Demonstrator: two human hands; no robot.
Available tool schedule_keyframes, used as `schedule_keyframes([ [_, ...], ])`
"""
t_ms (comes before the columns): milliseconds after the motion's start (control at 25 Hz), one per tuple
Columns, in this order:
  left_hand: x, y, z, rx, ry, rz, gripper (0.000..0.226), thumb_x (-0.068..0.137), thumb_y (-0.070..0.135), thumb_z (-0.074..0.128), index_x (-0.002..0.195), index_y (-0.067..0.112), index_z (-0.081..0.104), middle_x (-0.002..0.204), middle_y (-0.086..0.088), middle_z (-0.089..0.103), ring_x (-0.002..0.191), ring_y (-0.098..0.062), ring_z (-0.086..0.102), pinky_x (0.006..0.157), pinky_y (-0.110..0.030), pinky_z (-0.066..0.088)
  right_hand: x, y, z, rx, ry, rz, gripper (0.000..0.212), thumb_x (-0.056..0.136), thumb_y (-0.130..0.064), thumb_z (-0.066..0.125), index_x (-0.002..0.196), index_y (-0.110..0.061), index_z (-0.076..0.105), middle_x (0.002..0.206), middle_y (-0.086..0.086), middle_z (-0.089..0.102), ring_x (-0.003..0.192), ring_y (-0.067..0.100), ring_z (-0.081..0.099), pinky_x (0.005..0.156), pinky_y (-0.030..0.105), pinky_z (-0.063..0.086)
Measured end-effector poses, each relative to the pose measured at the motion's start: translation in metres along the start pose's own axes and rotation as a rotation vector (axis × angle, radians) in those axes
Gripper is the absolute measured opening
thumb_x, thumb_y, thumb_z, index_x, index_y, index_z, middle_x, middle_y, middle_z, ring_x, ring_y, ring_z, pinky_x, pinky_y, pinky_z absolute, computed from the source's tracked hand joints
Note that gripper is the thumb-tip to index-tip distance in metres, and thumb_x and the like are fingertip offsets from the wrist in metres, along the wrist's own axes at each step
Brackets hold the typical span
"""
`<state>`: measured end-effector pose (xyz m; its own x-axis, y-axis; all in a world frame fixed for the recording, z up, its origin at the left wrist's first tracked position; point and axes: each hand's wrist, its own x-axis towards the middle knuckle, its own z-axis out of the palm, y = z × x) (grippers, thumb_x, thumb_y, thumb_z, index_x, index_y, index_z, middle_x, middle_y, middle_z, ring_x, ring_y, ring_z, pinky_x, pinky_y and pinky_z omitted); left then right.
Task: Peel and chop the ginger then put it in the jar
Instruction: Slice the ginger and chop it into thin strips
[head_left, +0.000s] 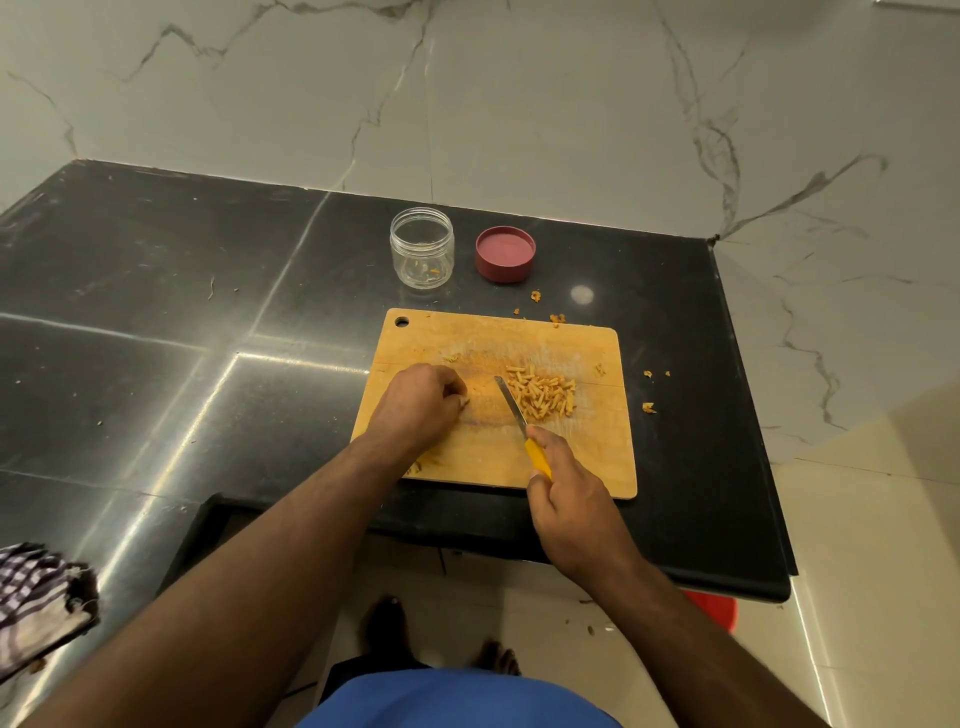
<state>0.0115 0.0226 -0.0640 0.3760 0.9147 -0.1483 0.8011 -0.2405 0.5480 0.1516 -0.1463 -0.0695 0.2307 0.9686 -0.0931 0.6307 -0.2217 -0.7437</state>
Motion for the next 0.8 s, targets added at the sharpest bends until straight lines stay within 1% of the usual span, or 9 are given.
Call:
schedule_keyframes([
  [80, 0.0, -0.002, 0.001, -0.018, 0.001, -0.014, 0.022, 0.096, 0.019, 0.062, 0.115, 0.017, 0.072, 0.112, 0.002, 0.07, 0.092, -0.009, 0.057, 0.079, -0.021, 0.047, 0.001, 0.0, 0.0, -0.01, -0.005, -0.003, 0.049, 0.102, -0.02, 0.042, 0.149, -0.029, 0.032, 0.112, -0.007, 0.057, 0.073, 0.002, 0.051, 0.059, 0.011, 0.032],
  [160, 0.0, -0.003, 0.002, -0.04, 0.005, -0.03, 0.021, 0.095, 0.02, 0.063, 0.113, 0.017, 0.073, 0.11, 0.002, 0.069, 0.09, -0.008, 0.057, 0.076, -0.02, 0.046, 0.001, -0.001, 0.001, -0.018, -0.019, -0.012, 0.049, 0.102, -0.019, 0.041, 0.15, -0.028, 0.032, 0.106, -0.006, 0.057, 0.07, 0.001, 0.049, 0.056, 0.011, 0.033],
  [200, 0.0, -0.003, 0.003, -0.046, 0.014, -0.034, 0.02, 0.094, 0.021, 0.064, 0.112, 0.018, 0.073, 0.108, 0.002, 0.07, 0.089, -0.008, 0.057, 0.074, -0.02, 0.045, 0.001, -0.002, 0.002, -0.022, -0.03, -0.025, 0.049, 0.103, -0.019, 0.041, 0.15, -0.026, 0.031, 0.106, -0.006, 0.057, 0.071, 0.001, 0.049, 0.058, 0.011, 0.035],
  [240, 0.0, -0.003, 0.004, -0.05, 0.026, -0.036, 0.019, 0.094, 0.022, 0.065, 0.11, 0.018, 0.073, 0.107, 0.002, 0.07, 0.088, -0.008, 0.058, 0.073, -0.02, 0.045, 0.001, -0.004, 0.003, -0.032, -0.041, -0.045, 0.05, 0.103, -0.019, 0.041, 0.152, -0.025, 0.031, 0.112, -0.004, 0.058, 0.078, 0.002, 0.052, 0.064, 0.009, 0.036],
  [280, 0.0, -0.003, 0.005, -0.052, 0.04, -0.039, 0.018, 0.093, 0.023, 0.066, 0.109, 0.018, 0.074, 0.106, 0.002, 0.07, 0.088, -0.008, 0.058, 0.072, -0.02, 0.045, 0.002, -0.006, 0.005, -0.047, -0.05, -0.068, 0.051, 0.103, -0.018, 0.041, 0.153, -0.024, 0.03, 0.122, -0.002, 0.058, 0.09, 0.003, 0.054, 0.073, 0.009, 0.037],
  [360, -0.001, -0.002, 0.007, -0.059, 0.058, -0.046, 0.018, 0.093, 0.024, 0.067, 0.109, 0.018, 0.074, 0.104, 0.002, 0.071, 0.087, -0.009, 0.059, 0.07, -0.02, 0.044, 0.005, -0.007, 0.008, -0.078, -0.065, -0.101, 0.052, 0.103, -0.019, 0.039, 0.154, -0.022, 0.028, 0.138, 0.001, 0.053, 0.112, 0.009, 0.054, 0.09, 0.017, 0.041],
  [480, -0.001, -0.001, 0.008, -0.051, 0.072, -0.039, 0.017, 0.093, 0.023, 0.067, 0.107, 0.019, 0.075, 0.1, 0.002, 0.07, 0.084, -0.009, 0.057, 0.063, -0.017, 0.04, 0.01, -0.009, 0.012, -0.114, -0.078, -0.117, 0.052, 0.104, -0.02, 0.038, 0.155, -0.022, 0.026, 0.143, 0.002, 0.051, 0.12, 0.014, 0.052, 0.099, 0.026, 0.044],
  [560, -0.001, 0.0, 0.007, -0.039, 0.077, -0.033, 0.015, 0.092, 0.022, 0.066, 0.105, 0.019, 0.075, 0.097, 0.003, 0.068, 0.082, -0.008, 0.056, 0.058, -0.016, 0.037, 0.011, -0.01, 0.013, -0.14, -0.083, -0.131, 0.052, 0.104, -0.02, 0.038, 0.155, -0.021, 0.026, 0.141, 0.003, 0.052, 0.117, 0.014, 0.053, 0.097, 0.028, 0.045],
  [800, 0.0, 0.0, 0.007, -0.044, 0.07, -0.012, 0.013, 0.092, 0.021, 0.066, 0.1, 0.018, 0.076, 0.087, 0.008, 0.064, 0.075, -0.007, 0.055, 0.055, -0.014, 0.033, 0.014, -0.01, 0.019, -0.173, -0.113, -0.135, 0.053, 0.103, -0.02, 0.036, 0.155, -0.022, 0.025, 0.123, 0.004, 0.059, 0.096, 0.017, 0.056, 0.083, 0.036, 0.049],
])
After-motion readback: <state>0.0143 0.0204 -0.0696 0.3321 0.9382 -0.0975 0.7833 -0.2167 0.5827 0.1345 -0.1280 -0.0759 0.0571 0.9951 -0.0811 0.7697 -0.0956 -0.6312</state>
